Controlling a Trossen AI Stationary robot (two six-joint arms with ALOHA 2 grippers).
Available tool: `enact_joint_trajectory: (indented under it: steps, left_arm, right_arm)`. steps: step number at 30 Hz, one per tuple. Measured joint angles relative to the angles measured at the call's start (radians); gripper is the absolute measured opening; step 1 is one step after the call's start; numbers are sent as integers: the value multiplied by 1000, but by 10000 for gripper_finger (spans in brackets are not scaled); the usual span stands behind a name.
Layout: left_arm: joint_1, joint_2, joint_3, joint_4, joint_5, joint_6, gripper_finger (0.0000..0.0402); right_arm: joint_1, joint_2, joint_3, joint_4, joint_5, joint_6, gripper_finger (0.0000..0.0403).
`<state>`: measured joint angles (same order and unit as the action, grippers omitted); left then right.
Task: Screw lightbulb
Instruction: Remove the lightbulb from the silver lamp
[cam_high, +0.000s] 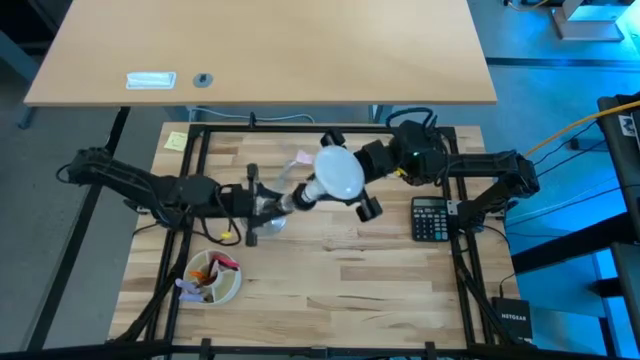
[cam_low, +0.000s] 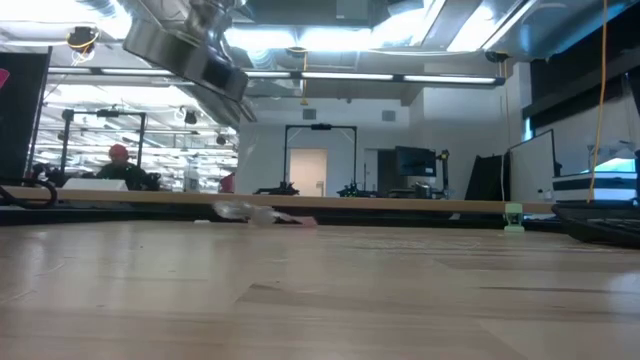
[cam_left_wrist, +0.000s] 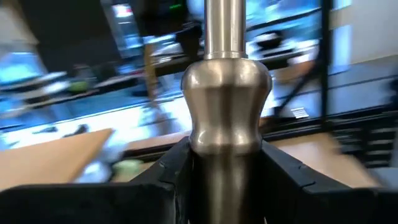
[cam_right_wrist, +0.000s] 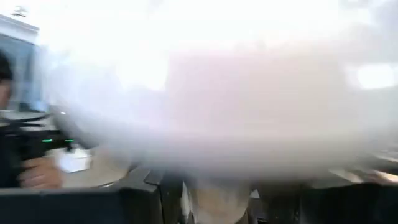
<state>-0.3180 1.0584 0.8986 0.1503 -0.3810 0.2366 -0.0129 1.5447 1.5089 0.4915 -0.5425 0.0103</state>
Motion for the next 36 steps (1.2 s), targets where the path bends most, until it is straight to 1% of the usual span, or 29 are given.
enact_joint_trajectory:
  steps: [2,3,5,8,10,14,17,19,21,25,26,29,30,32,34,36]
  left_arm:
    - [23,-5,0,-6,109,-29,123]
    - [32,-4,0,-8,147,-42,123]
    - [43,-4,0,-20,170,-58,123]
    - [61,-4,0,-37,161,-66,123]
    - [69,-4,0,-58,118,-70,123]
    - [72,-10,0,-85,-10,-74,123]
    - [73,-19,0,-116,-87,-75,123]
    - [71,-27,0,-120,-146,-79,123]
    - [65,-41,0,-115,-182,-80,123]
    - [63,-70,-29,-77,-187,-69,123]
    - [67,-77,-42,-65,-185,-69,123]
    - [84,-98,-109,46,-185,-63,123]
    - [93,-102,-132,89,-185,-58,123]
    - [116,-106,-174,149,-185,-55,123]
    - [144,-100,-205,172,-173,-68,123]
    - [179,-88,-234,201,-126,-101,123]
  right_arm:
    - [-1,0,0,5,-62,19,163]
    - [-1,0,0,3,-82,23,163]
    - [-1,0,-1,-1,-102,35,163]
    - [-1,0,-1,5,-107,38,163]
    - [-2,-3,4,0,-117,49,163]
    - [-1,-4,40,-41,-128,82,163]
    - [0,-4,88,-147,-125,88,163]
    - [-1,-5,128,-257,-99,88,163]
    - [-1,-5,178,-405,-55,74,163]
    - [1,-5,261,-705,76,4,163]
    - [1,-6,274,-770,129,-15,163]
    - [15,-9,283,-926,366,-60,163]
    - [19,-9,283,-972,444,-81,163]
    - [27,-9,281,-1045,555,-107,163]
    - [33,-12,260,-1072,624,-120,163]
    - [34,-17,223,-1076,650,-122,163]
